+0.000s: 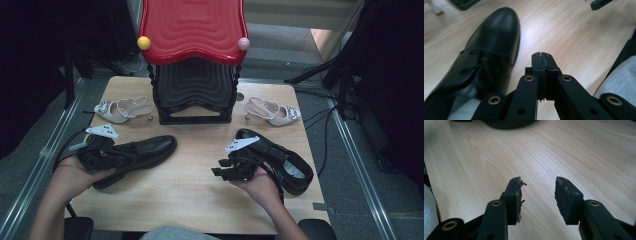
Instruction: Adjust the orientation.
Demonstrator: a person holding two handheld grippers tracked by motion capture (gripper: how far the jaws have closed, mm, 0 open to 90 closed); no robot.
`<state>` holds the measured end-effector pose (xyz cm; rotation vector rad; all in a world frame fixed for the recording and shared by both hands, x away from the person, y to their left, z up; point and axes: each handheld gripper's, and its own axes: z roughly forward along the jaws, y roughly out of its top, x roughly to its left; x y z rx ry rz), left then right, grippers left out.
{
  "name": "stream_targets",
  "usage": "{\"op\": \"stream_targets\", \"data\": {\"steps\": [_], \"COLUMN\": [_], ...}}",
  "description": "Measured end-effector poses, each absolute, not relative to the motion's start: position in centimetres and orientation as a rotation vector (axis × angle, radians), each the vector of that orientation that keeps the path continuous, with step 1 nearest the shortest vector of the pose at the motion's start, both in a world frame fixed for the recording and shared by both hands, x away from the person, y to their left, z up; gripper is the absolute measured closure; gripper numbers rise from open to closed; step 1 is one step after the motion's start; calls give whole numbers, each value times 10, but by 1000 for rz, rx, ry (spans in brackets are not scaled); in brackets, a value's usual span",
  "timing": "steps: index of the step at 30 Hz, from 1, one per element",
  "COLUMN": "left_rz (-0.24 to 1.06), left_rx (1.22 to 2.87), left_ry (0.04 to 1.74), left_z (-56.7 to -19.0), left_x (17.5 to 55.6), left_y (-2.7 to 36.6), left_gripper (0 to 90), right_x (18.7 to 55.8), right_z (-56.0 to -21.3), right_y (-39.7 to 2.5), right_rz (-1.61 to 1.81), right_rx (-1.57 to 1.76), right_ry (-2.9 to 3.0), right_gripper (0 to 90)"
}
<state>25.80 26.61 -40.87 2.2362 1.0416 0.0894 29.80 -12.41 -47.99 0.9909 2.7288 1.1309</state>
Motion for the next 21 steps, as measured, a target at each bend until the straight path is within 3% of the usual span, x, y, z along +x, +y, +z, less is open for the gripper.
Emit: {"op": "stream_targets", "data": {"steps": [9, 21], "left_rz": [127, 140], "left_rx": [2214, 2228], "left_ry": [1147, 1300], "left_z": [-407, -436], "left_x": [252, 263], "left_y": [297, 323], "left_gripper": [900, 900], "right_x": [300, 302], "right_z": [-482, -482], "right_y": [-122, -118], "right_rz": [1130, 1123], "right_rx": [996, 987], "right_ry": [2742, 2762], "right_gripper": [578, 576]}}
